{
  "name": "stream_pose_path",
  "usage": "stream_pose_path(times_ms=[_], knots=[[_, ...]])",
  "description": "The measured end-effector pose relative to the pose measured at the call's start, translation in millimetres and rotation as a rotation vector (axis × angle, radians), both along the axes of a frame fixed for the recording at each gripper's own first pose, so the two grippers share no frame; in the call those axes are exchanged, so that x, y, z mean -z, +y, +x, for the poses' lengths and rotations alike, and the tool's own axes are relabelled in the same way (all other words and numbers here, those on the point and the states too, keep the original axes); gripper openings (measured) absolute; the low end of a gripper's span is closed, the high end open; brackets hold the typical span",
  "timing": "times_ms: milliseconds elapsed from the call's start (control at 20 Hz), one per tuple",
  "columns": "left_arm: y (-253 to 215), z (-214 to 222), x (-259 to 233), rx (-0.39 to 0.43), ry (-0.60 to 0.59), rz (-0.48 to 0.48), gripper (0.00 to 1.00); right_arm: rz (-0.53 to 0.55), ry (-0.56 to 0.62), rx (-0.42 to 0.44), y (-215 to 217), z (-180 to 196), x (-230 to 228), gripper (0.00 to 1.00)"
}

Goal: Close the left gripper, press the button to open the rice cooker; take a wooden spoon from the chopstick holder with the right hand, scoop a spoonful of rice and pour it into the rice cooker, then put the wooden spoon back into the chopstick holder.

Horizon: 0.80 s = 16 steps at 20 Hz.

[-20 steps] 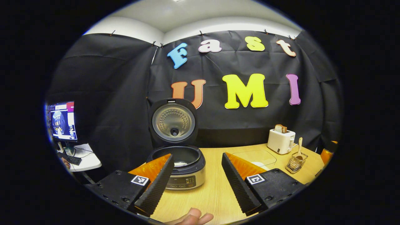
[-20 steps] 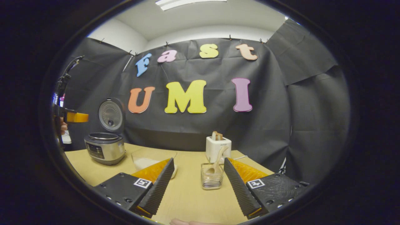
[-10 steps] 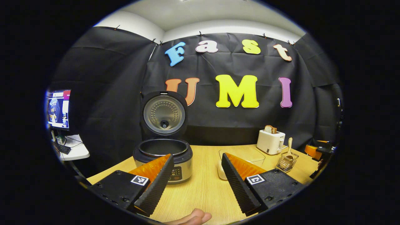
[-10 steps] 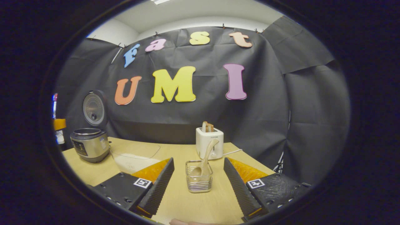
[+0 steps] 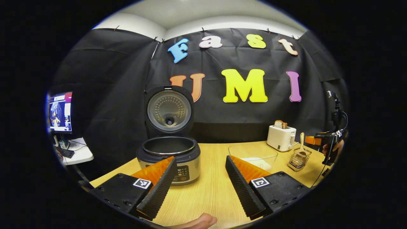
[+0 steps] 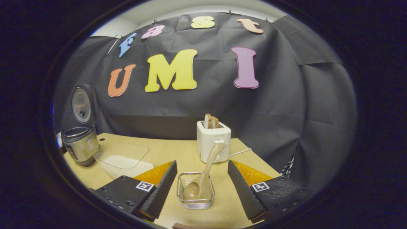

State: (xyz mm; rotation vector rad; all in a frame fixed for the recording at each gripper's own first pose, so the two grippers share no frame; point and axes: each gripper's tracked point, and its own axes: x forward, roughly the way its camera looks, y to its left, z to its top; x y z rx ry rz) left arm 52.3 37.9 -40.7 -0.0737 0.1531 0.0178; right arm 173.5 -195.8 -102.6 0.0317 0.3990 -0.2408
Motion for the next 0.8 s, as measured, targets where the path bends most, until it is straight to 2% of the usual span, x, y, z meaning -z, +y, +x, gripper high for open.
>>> stream_pose_path(times_ms=[200, 400, 650, 800], knots=[[20.5, 1.1, -1.5, -0.057, -0.012, 0.0, 0.98, 0.04, 0.113, 0.023, -20.5, 35.3, 26.4, 0.97], [23.0, 3.0, 3.8, -0.065, 0.004, 0.001, 0.98, 0.084, 0.173, 0.047, -31.2, 64.3, 43.5, 0.95], [22.3, 7.5, 12.5, -0.066, 0.031, 0.016, 0.98, 0.094, 0.252, 0.036, -30.9, 78.7, 66.5, 0.94], [20.5, 8.2, 13.8, -0.061, 0.031, 0.005, 0.98, 0.117, 0.251, 0.021, -29.2, 85.2, 66.3, 0.94]])
